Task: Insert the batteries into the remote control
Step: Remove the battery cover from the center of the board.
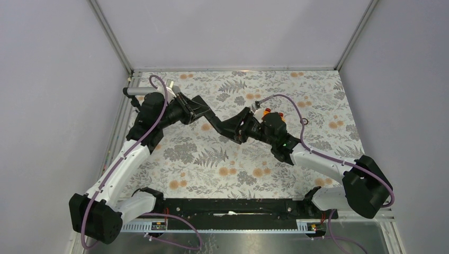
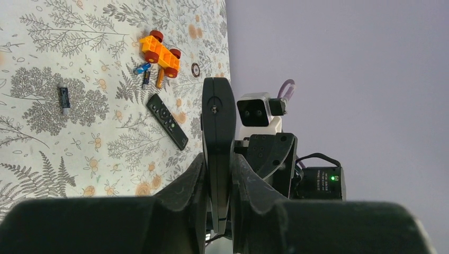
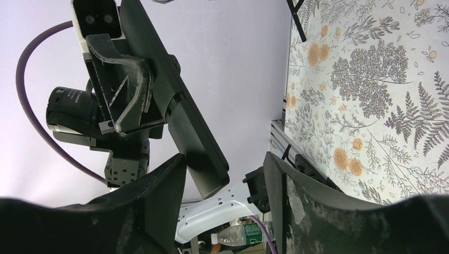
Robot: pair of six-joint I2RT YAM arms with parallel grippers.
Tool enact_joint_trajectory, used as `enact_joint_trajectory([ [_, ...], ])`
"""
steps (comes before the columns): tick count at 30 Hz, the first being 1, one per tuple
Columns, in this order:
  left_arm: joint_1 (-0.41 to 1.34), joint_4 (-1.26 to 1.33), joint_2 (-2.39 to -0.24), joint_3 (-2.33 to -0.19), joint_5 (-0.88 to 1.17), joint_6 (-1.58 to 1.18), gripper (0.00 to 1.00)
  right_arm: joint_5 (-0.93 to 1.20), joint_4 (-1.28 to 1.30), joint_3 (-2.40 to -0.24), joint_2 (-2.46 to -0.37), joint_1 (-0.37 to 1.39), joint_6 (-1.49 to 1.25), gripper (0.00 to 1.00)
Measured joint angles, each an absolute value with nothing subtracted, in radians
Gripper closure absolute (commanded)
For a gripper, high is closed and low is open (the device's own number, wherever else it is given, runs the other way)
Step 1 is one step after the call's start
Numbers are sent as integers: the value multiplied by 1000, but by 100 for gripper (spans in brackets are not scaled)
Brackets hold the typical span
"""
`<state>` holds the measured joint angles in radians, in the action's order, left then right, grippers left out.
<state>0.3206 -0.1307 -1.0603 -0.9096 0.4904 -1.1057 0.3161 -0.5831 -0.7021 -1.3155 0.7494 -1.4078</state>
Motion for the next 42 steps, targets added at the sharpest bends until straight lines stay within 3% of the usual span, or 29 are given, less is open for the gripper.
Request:
enact_joint_trajectory([
  [15, 362, -130, -1044, -906, 402, -1006, 100, 340, -515, -712, -1303, 732, -1467, 64],
  [23, 372, -130, -1029, -906, 373, -960, 100, 355, -458, -744, -1302, 722, -1475, 73],
  [30, 373, -141, -1029, -906, 350, -947, 100, 356, -461, -744, -1287, 718, -1473, 73],
  [35, 375, -141, -1029, -906, 352, -951, 100, 356, -475, -743, -1285, 717, -1470, 59],
  [42, 376, -141, -1029, -906, 365, -979, 100, 348, -559, -737, -1285, 716, -1463, 65],
])
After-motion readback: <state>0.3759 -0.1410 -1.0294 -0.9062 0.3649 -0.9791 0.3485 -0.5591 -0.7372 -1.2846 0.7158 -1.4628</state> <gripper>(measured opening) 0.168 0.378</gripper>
